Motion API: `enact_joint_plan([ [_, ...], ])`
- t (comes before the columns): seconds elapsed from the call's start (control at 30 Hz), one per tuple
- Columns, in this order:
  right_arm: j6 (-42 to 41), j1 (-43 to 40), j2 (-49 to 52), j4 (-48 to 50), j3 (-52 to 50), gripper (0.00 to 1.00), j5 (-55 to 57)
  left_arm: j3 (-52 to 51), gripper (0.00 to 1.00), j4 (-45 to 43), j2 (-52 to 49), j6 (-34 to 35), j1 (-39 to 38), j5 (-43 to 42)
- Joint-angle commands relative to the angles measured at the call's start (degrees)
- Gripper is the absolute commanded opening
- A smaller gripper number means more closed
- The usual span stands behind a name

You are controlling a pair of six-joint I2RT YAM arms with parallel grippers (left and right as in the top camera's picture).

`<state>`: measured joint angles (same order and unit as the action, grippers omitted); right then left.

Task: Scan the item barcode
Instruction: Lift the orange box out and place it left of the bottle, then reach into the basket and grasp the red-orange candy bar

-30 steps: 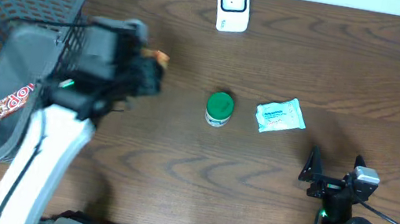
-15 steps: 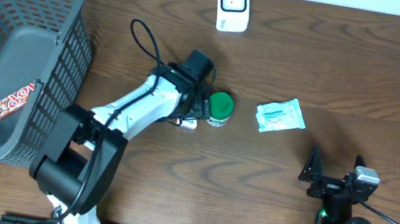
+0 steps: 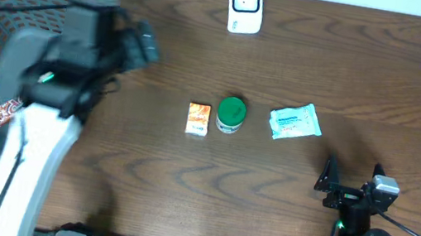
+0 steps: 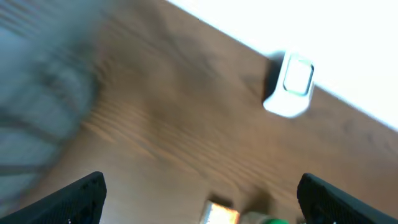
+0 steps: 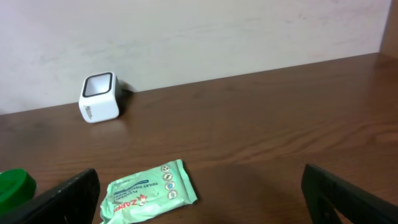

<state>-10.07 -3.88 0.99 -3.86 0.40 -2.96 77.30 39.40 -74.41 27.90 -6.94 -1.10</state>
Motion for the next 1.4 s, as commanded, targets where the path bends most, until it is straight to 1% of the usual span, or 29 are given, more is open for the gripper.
enact_joint_plan([
  [0.0, -0.59, 0.35, -0.24, -0.22, -0.09, 0.99, 0.07, 0.15, 0.98, 3.61, 4.68, -3.61, 6.95, 6.54],
  [0.07, -0.59, 0.35, -0.24, -0.22, -0.09, 0.99, 0.09, 0.15, 0.98, 6.75, 6.08, -0.04, 10.93, 11.39],
  [0.1, -0.59, 0.35, -0.24, -0.22, -0.09, 0.99, 0.07, 0.15, 0.98, 7.85, 6.38, 1.31, 12.76, 12.44],
  [0.27, -0.59, 0.35, -0.24, -0.22, -0.09, 0.99, 0.07, 0.13, 0.98, 11.39, 5.18, 7.06, 24.28, 12.72],
  [0.33, -0.59, 0.35, -0.24, -0.22, -0.09, 0.99, 0.09, 0.07, 0.98, 11.82, 3.85, 8.28, 27.69, 12.68],
  [0.43, -0.59, 0.35, -0.24, -0.22, -0.09, 0.99, 0.07, 0.02, 0.98, 10.93, 1.46, 8.26, 30.56, 12.50],
  [0.6, -0.59, 0.35, -0.24, -0.22, -0.09, 0.99, 0.07, 0.02, 0.98, 8.09, -2.75, 7.80, 31.15, 13.18],
  [0.63, -0.59, 0.35, -0.24, -0.22, -0.09, 0.99, 0.09, 0.02, 0.98, 8.02, -3.78, 8.68, 31.15, 13.86],
  [0.67, -0.59, 0.35, -0.24, -0.22, -0.09, 0.99, 0.09, 0.02, 0.98, 8.24, -4.63, 10.60, 31.21, 13.86],
  [0.7, -0.59, 0.35, -0.24, -0.22, -0.09, 0.99, 0.07, 0.02, 0.98, 9.01, -5.66, 14.12, 31.43, 13.81],
  [0.73, -0.59, 0.35, -0.24, -0.22, -0.09, 0.99, 0.09, 0.02, 0.98, 10.62, -7.15, 19.93, 31.76, 13.84],
  [0.77, -0.59, 0.35, -0.24, -0.22, -0.09, 0.99, 0.07, 0.02, 0.98, 11.78, -8.11, 23.52, 32.00, 13.84],
  [0.8, -0.59, 0.35, -0.24, -0.22, -0.09, 0.99, 0.09, 0.02, 0.98, 13.73, -9.66, 29.46, 32.39, 13.81],
  [0.87, -0.59, 0.35, -0.24, -0.22, -0.09, 0.99, 0.09, 0.02, 0.98, 17.05, -13.03, 38.49, 33.03, 13.81],
  [0.97, -0.59, 0.35, -0.24, -0.22, -0.09, 0.99, 0.09, 0.00, 0.98, 19.08, -18.14, 44.98, 33.64, 13.81],
  [1.1, -0.59, 0.35, -0.24, -0.22, -0.09, 0.99, 0.09, 0.00, 0.98, 18.25, -24.06, 45.51, 34.38, 13.86],
  [1.27, -0.59, 0.35, -0.24, -0.22, -0.09, 0.99, 0.09, 0.00, 0.98, 14.47, -30.18, 45.51, 35.85, 14.05],
  [1.37, -0.59, 0.35, -0.24, -0.22, -0.09, 0.99, 0.07, 0.00, 0.98, 11.91, -32.74, 45.51, 36.81, 15.78],
])
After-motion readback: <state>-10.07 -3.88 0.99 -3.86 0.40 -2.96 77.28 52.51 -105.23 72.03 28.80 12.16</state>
